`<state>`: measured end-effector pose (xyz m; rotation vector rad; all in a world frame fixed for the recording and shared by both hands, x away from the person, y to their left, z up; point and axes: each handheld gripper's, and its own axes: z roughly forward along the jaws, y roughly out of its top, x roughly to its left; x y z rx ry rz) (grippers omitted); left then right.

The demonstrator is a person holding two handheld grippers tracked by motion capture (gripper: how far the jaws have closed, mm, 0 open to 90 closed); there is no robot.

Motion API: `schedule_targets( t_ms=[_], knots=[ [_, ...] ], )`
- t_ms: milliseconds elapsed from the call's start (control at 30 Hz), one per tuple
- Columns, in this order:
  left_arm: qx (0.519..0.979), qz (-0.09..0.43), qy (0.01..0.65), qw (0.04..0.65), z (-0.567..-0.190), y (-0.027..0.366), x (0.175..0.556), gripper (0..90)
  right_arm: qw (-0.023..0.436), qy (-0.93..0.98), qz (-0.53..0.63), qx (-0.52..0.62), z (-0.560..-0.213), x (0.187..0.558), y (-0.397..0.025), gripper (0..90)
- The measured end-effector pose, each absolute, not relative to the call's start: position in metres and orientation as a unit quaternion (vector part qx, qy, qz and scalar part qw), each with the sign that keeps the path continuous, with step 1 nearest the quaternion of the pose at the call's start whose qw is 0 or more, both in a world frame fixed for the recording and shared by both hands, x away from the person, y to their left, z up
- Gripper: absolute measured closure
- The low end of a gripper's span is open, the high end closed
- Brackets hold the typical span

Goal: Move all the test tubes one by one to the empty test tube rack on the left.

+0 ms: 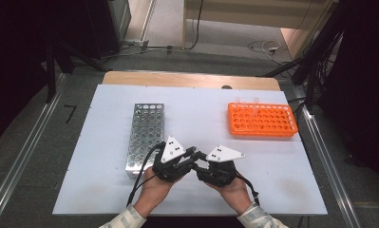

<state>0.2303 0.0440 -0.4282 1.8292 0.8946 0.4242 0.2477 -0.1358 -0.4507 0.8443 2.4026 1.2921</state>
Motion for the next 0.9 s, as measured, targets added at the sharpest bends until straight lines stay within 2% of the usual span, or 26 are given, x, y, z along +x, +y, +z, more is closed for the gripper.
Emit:
schedule_targets(
  t_ms=[33, 200, 300, 633, 900],
  knots=[
    [0.757, 0.176, 0.371, 0.508, -0.427, 0.045, 0.231, 75.2, 0.142, 0.833, 0.448, 0.293, -0.451, 0.248, -0.136, 51.9],
    [0.744, 0.183, 0.383, 0.517, -0.417, 0.058, 0.232, 75.1, 0.131, 0.835, 0.446, 0.296, -0.451, 0.248, -0.137, 37.4],
    [0.74, 0.185, 0.388, 0.518, -0.414, 0.063, 0.233, 75.1, 0.13, 0.836, 0.445, 0.295, -0.45, 0.248, -0.137, 33.3],
    [0.714, 0.192, 0.419, 0.527, -0.399, 0.1, 0.237, 75.1, 0.133, 0.838, 0.44, 0.294, -0.45, 0.248, -0.137, 30.8],
    [0.715, 0.196, 0.422, 0.521, -0.393, 0.118, 0.227, 75.1, 0.135, 0.837, 0.438, 0.298, -0.45, 0.249, -0.141, 30.8]
  ],
)
